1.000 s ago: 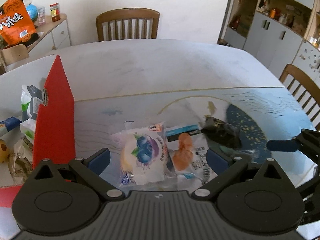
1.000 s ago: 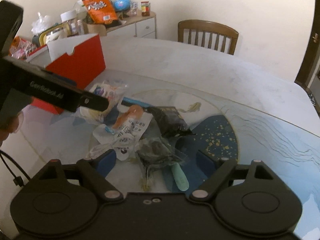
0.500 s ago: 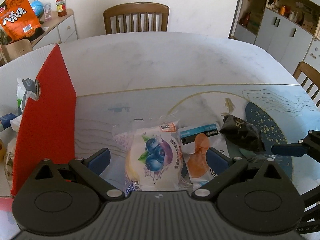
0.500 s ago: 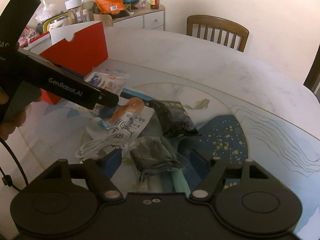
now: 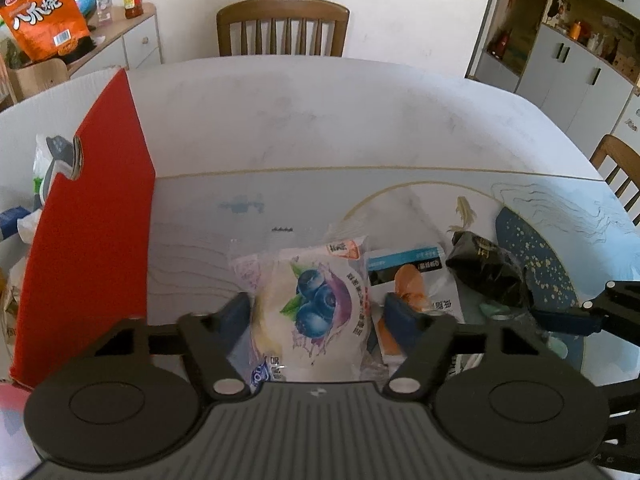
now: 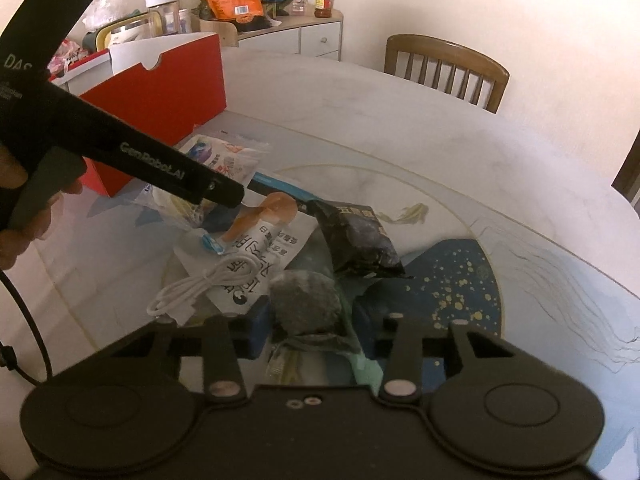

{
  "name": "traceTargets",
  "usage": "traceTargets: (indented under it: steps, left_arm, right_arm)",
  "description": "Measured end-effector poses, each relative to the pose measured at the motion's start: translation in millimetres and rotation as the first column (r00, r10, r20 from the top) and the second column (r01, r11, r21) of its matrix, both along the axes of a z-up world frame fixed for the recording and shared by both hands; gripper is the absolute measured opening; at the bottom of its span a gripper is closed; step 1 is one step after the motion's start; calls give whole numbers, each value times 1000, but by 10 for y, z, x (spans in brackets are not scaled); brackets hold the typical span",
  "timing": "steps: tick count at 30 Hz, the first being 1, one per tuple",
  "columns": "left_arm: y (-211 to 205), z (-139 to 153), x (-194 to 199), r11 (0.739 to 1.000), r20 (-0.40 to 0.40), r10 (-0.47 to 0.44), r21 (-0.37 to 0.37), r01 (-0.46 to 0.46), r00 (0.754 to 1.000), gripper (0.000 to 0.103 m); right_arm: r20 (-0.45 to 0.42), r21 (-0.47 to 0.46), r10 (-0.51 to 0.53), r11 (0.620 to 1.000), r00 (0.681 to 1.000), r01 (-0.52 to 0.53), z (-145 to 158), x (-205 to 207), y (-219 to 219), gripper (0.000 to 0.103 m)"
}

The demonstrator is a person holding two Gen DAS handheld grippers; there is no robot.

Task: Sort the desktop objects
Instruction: 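Grasp the blueberry bread bag with the left tool while the right tool grasps the black mesh pouch, then carry the bread bag and black pouch over the red box with both tools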

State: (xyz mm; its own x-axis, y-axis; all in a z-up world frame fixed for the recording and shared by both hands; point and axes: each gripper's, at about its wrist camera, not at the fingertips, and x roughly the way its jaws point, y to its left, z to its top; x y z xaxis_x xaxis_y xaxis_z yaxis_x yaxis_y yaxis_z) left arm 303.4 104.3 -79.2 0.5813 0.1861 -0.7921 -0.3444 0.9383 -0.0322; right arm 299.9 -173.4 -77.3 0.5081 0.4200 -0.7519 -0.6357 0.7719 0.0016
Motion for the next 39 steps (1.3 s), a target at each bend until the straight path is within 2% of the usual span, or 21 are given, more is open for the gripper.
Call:
traceTargets:
  steps: [2, 8, 25, 39]
  left_arm:
    - [17, -6, -8, 1000, -3, 10, 2, -10, 1000, 60]
    - [20, 2, -35, 1000, 1, 13, 7, -13, 1000, 55]
    - [-52, 362, -203, 999, 43, -33, -13, 33, 999, 54]
    - [120, 740, -527, 997, 70, -74, -32, 77, 995, 54]
  right_arm:
    - [2, 1, 1, 1000, 1000, -1, 11, -7, 4, 37]
    - [11, -4, -12, 1000, 1000, 12, 54, -33, 8, 34]
    - [19, 41, -69, 997, 997, 68, 419, -129, -25, 33]
    - [43, 70, -114, 991, 993, 111, 781, -235, 203, 33]
